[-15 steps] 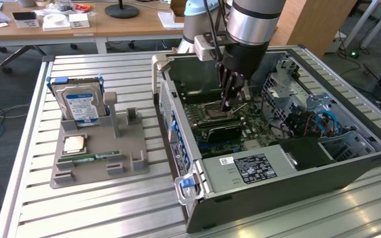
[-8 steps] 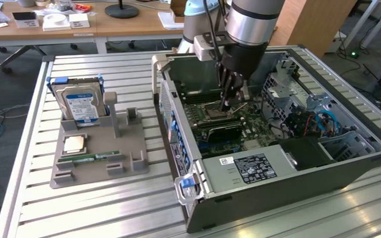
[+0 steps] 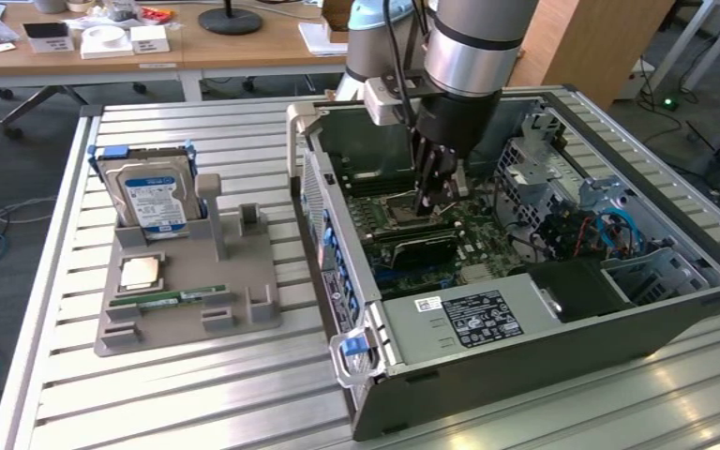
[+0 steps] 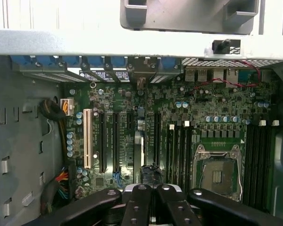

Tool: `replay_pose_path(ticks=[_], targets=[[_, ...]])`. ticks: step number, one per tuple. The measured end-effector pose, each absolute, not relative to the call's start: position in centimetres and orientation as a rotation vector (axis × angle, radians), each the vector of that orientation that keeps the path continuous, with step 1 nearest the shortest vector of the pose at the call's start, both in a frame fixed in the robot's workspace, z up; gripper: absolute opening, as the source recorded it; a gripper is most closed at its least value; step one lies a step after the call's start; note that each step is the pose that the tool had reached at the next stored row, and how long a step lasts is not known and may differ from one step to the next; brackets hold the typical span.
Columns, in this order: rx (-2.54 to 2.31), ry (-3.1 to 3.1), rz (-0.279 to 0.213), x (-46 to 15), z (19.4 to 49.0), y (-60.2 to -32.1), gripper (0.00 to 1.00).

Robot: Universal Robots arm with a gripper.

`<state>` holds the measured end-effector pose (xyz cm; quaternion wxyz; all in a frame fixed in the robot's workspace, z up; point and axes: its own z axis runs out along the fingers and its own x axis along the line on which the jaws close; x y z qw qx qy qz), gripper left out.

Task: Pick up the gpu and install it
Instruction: 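Press down on the gpu until it lock into place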

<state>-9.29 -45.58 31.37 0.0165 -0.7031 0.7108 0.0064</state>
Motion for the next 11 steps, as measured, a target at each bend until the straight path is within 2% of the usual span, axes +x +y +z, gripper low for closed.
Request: replay_pose_path(ticks=[11], targets=[[-2.186,2.210,0.020,-9.29,31.04,-45.44,0.11]])
